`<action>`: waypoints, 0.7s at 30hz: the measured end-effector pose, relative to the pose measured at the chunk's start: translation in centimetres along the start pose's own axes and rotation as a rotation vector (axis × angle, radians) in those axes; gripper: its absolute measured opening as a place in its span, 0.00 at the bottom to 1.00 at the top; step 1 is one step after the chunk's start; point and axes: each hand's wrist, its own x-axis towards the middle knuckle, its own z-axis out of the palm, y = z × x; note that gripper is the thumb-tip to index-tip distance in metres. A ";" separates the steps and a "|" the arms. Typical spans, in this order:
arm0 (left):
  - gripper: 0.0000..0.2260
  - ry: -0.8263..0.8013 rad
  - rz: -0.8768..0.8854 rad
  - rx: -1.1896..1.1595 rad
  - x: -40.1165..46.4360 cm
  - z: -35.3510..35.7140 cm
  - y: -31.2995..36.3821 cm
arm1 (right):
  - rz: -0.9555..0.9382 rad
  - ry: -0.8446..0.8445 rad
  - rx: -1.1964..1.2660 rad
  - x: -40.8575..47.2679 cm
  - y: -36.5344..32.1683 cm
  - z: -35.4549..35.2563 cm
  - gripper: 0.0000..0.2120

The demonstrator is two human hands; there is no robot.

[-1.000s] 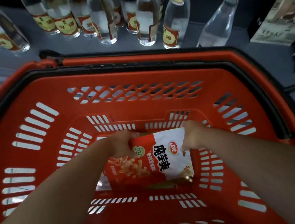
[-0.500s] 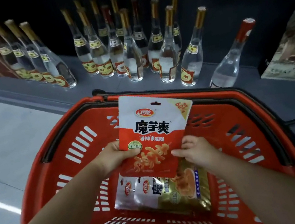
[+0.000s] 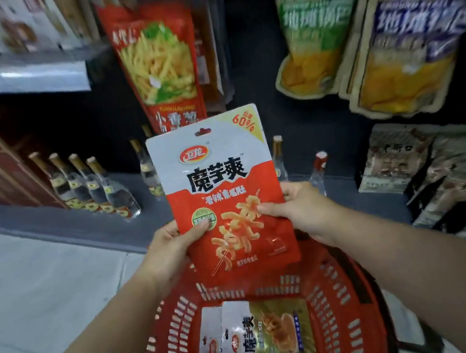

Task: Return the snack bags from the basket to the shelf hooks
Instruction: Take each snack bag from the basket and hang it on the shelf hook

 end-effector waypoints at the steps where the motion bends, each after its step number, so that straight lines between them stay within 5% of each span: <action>1: 0.21 -0.002 0.023 0.005 -1.1 0.9 3.0 | -0.008 0.011 0.015 -1.3 -3.0 -0.7 0.07; 6: 0.30 -0.042 0.186 0.058 -7.1 5.7 19.1 | -0.095 0.074 0.076 -8.3 -18.6 -4.1 0.05; 11: 0.09 -0.042 0.267 0.091 -15.1 10.9 35.6 | -0.142 0.152 0.116 -16.7 -35.1 -6.6 0.06; 21: 0.10 -0.220 0.389 0.221 -23.1 19.4 57.2 | -0.313 0.361 0.137 -28.2 -55.2 -12.1 0.04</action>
